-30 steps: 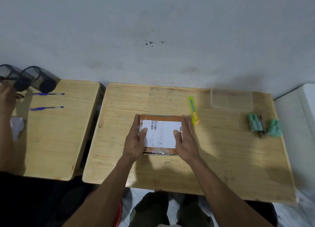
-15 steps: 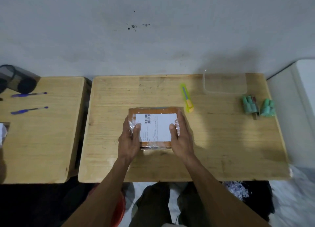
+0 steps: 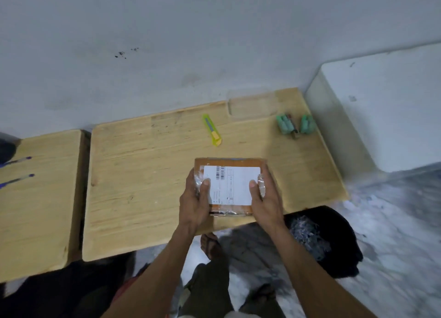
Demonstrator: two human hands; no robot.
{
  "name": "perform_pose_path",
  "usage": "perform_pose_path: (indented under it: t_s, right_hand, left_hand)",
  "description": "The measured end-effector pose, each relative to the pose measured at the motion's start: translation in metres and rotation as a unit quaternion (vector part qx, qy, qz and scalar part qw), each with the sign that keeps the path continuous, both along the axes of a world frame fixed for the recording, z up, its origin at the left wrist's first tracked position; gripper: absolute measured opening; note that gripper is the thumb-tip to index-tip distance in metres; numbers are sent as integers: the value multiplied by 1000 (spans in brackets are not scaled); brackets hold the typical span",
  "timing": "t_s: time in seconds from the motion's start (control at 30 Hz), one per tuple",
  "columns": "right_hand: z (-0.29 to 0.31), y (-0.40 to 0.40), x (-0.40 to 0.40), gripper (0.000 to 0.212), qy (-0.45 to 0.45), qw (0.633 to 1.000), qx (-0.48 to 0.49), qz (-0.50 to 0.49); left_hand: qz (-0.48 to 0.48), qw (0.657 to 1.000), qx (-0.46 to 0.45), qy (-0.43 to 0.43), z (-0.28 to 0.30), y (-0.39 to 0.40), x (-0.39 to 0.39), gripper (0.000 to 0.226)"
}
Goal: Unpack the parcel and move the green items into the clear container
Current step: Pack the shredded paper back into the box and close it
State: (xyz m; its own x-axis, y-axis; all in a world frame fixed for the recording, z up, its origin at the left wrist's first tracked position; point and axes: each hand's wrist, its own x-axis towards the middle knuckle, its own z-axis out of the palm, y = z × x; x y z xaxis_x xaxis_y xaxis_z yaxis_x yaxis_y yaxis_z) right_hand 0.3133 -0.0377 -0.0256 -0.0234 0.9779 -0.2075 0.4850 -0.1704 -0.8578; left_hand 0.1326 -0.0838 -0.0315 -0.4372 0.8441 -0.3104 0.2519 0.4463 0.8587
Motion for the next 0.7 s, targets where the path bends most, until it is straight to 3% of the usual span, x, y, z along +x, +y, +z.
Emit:
perform_pose_path:
  t_s: [0.17, 0.37, 0.5, 0.7]
  right_hand:
    - [15, -37, 96, 60, -6, 997, 30, -78]
    - [24, -108, 215, 61, -20, 977, 11, -210]
    - [13, -154, 273, 61, -26, 955, -18, -293]
    - [-33, -181, 313, 61, -13, 930, -61, -363]
  left_hand:
    - [-91, 995, 33, 19, 23, -8, 92, 64]
    - [-216, 973, 83, 19, 27, -37, 214, 61]
    - [-301, 953, 33, -4, 8, -56, 274, 68]
    - [-383, 923, -9, 37, -38, -51, 324, 57]
